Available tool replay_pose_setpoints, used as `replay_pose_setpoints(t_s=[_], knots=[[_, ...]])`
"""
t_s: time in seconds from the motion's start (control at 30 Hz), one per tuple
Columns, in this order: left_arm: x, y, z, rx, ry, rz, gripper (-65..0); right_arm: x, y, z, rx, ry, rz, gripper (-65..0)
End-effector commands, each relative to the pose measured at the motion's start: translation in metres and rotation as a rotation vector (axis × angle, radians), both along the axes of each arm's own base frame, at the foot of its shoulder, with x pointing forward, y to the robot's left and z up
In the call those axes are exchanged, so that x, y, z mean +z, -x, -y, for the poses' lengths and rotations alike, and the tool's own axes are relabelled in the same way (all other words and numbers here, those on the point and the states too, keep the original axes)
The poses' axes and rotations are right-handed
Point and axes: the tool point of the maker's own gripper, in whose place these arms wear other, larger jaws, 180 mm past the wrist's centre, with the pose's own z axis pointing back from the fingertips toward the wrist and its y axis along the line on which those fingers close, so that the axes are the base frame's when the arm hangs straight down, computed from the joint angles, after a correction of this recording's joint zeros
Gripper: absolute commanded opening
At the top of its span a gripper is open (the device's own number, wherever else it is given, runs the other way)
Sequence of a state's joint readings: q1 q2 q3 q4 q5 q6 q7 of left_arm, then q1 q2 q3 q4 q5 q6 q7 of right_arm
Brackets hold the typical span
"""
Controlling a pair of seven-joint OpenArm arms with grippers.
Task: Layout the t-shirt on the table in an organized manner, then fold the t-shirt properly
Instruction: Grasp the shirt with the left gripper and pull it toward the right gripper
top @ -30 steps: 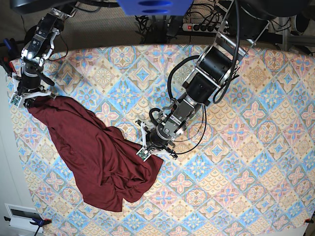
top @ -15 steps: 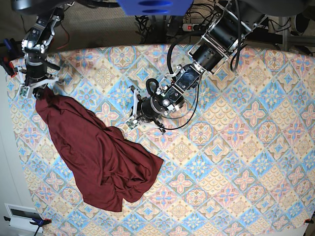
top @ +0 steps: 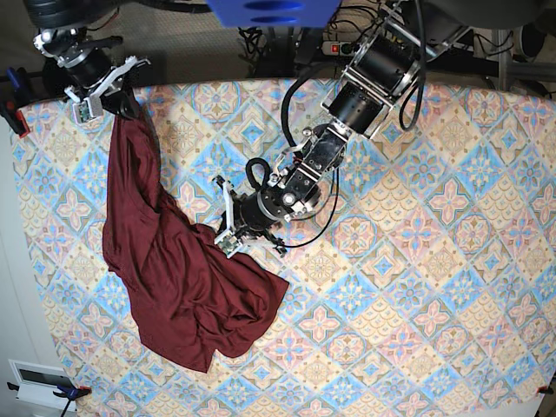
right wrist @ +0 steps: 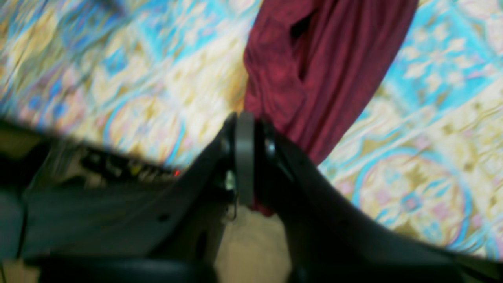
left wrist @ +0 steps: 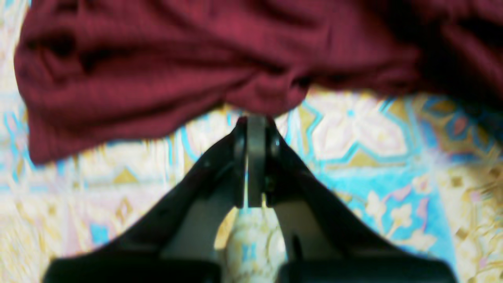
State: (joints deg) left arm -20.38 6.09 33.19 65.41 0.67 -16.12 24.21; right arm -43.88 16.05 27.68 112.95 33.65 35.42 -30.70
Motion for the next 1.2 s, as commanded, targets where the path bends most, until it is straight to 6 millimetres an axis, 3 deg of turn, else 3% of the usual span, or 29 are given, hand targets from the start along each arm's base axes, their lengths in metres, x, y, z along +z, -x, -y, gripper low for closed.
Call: replay_pose_setpoints(t_s=[0.0,0.13,0.3,0.4,0.5,0.67,0.8,1.17], knots=[[0.027,-0.011,0.014,-0.008,0.056,0.057,-61.4,0.013,-0.002,-0.008,0.037,-0.035,0.044,-65.0],[0.033,-0.008,0.031,-0.044,0.051,0.069,-49.9,0.013,0.012,-0.011,0.119,-0.037,0.004,-65.0],[0.015,0.030,0.060,-0.206,-0.060,0.118,-40.4,0.009,0.017,-0.020,0.179,-0.042,-0.026,-65.0],[-0.007,0.047,0.066,-0.264,-0.113,0.095,-40.4,0.006,0.019,-0.027,0.204,-0.052,-0.037,-65.0],[-0.021,0.051,0.063,-0.272,-0.140,0.063,-40.0,0.006,0.019,-0.029,0.216,-0.052,-0.039,-65.0],[-0.015,0.069,0.077,-0.332,-0.128,0.088,-39.9,0.002,0.011,-0.024,0.239,0.018,-0.028,-65.0],[-0.011,0.077,0.084,-0.318,-0.042,0.009,-39.9,0.005,-0.002,-0.022,0.243,0.041,0.004,-65.0],[0.007,0.082,0.095,-0.273,0.160,-0.157,-39.9,0.008,-0.010,-0.018,0.234,0.050,0.025,-65.0]])
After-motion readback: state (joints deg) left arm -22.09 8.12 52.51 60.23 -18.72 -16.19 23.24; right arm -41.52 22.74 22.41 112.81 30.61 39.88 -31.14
